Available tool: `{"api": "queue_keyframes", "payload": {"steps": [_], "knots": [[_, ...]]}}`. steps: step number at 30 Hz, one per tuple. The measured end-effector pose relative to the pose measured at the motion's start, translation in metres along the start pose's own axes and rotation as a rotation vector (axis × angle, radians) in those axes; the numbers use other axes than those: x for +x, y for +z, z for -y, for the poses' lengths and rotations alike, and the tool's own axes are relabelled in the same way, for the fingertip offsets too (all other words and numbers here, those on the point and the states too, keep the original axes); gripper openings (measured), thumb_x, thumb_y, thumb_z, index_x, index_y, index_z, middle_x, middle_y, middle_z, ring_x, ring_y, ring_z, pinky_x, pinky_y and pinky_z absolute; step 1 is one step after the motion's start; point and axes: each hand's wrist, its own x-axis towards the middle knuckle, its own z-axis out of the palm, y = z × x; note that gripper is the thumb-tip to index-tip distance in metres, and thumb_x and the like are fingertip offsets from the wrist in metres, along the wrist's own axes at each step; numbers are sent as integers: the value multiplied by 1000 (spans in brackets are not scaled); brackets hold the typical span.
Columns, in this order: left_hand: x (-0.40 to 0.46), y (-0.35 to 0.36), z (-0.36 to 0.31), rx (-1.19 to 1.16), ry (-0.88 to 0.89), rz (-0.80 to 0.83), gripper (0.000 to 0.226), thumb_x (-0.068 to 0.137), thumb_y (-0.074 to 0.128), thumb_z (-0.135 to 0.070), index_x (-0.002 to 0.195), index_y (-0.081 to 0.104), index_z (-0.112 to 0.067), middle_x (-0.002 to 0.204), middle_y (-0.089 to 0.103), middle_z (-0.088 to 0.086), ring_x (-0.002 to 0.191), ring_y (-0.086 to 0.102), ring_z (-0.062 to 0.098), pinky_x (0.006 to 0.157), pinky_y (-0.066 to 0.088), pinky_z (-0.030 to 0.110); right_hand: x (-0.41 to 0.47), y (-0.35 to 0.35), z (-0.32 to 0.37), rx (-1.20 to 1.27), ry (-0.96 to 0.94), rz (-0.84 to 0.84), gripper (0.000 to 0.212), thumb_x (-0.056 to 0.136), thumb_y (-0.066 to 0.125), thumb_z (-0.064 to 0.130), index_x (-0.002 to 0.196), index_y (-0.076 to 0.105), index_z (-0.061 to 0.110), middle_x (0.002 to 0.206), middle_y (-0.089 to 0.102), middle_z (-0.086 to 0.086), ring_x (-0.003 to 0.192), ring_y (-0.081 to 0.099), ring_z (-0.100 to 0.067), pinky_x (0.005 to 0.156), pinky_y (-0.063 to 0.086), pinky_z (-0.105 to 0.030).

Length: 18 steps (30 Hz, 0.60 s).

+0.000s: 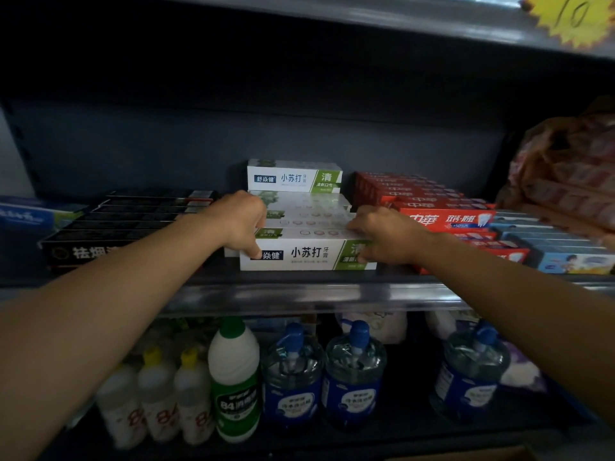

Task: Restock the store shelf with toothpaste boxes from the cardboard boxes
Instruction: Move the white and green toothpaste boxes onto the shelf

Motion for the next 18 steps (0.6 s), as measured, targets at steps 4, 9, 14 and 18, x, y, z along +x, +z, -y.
{"api": "queue_keyframes", "payload": {"steps": [4, 9, 14, 18], "knots": [[-3, -2, -3, 36, -6, -11, 52, 66, 86, -32, 108, 66, -8, 110, 62, 7, 96, 60, 23, 82, 54, 37, -4, -8, 3, -33, 9, -31, 58, 82, 70, 34, 134, 51, 17, 131, 49, -4, 115, 51, -22, 89, 46, -33], [-17, -15, -11, 9, 19, -63, 56, 70, 83, -30, 118, 62, -11, 120, 60, 6, 104, 58, 24, 83, 51, 34, -16, -24, 19, -67, -36, -120, 56, 83, 68, 34, 133, 52, 15, 131, 50, -5, 114, 53, -24, 87, 50, -37], [-43, -20, -29, -27, 107, -78, 54, 70, 83, -31, 117, 62, -15, 119, 60, 3, 103, 57, 22, 81, 49, 31, -34, -34, 43, -59, -97, -170, 58, 83, 68, 33, 136, 49, 16, 134, 50, -5, 118, 52, -26, 88, 51, -42], [-69, -8, -39, 9, 171, -44, 51, 69, 84, -34, 112, 64, -15, 112, 59, 1, 100, 57, 21, 86, 51, 35, -55, -29, 63, -46, -134, -188, 59, 85, 66, 34, 138, 46, 20, 134, 49, -2, 121, 49, -24, 88, 48, -37]]}}
